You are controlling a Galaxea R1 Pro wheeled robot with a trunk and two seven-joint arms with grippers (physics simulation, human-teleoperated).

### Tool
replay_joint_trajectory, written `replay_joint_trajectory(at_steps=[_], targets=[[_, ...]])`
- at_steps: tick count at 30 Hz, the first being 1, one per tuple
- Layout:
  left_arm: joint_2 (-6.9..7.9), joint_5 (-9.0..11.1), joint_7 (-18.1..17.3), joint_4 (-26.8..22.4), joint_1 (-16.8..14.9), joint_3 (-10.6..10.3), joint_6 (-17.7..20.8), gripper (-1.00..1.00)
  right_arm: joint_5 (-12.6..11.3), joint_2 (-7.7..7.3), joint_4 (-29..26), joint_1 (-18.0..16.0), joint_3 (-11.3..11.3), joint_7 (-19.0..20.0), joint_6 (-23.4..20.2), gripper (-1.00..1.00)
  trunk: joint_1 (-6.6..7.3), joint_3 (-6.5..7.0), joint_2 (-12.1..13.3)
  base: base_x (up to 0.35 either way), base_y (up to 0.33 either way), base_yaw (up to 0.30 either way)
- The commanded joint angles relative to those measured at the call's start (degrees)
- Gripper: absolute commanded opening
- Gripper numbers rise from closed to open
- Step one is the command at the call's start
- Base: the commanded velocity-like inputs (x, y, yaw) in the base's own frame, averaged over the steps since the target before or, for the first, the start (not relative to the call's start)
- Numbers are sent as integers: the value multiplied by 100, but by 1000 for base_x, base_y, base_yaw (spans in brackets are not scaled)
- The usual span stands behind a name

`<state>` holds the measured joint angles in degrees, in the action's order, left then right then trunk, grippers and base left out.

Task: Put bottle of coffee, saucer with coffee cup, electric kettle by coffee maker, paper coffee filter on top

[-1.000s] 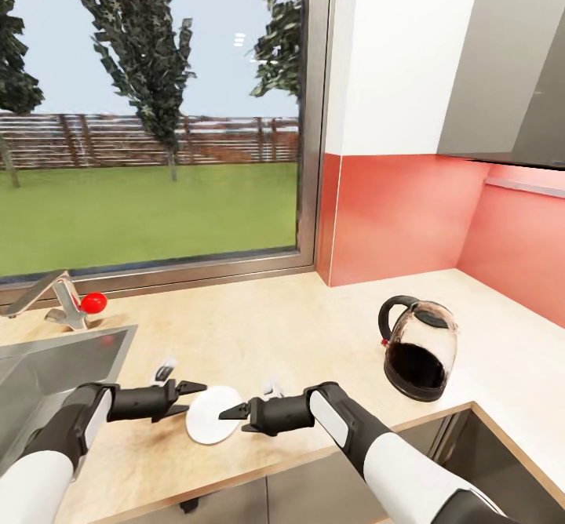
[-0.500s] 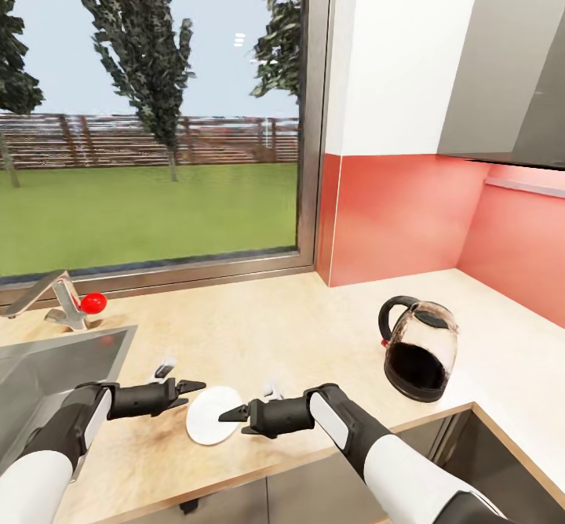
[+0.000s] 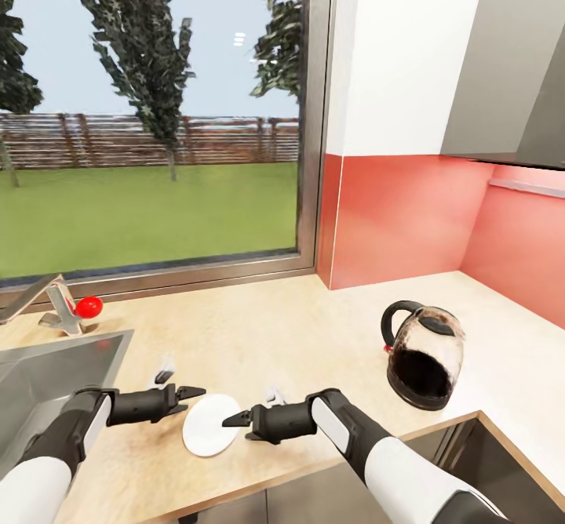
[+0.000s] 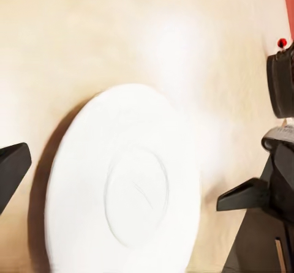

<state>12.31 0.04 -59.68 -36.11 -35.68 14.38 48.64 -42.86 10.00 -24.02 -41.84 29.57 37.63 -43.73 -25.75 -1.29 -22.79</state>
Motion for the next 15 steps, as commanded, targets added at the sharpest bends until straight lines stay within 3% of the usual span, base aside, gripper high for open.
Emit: replay_joint_trajectory(at_steps=[1,6,15], targets=[[-1,3,-17,-2,31,13,49,100,-3,0,17,-8,12,16,-12,100,-4,-13,-14,0,0,0],[-42,46,-49,-2,207,27,51,100,-3,0,56,-8,13,16,-13,100,-4,-13,-14,0,0,0],[-66,71,-68,-2,228,38,62,100,-3,0,72,-8,13,16,-12,100,-4,-13,-14,0,0,0]])
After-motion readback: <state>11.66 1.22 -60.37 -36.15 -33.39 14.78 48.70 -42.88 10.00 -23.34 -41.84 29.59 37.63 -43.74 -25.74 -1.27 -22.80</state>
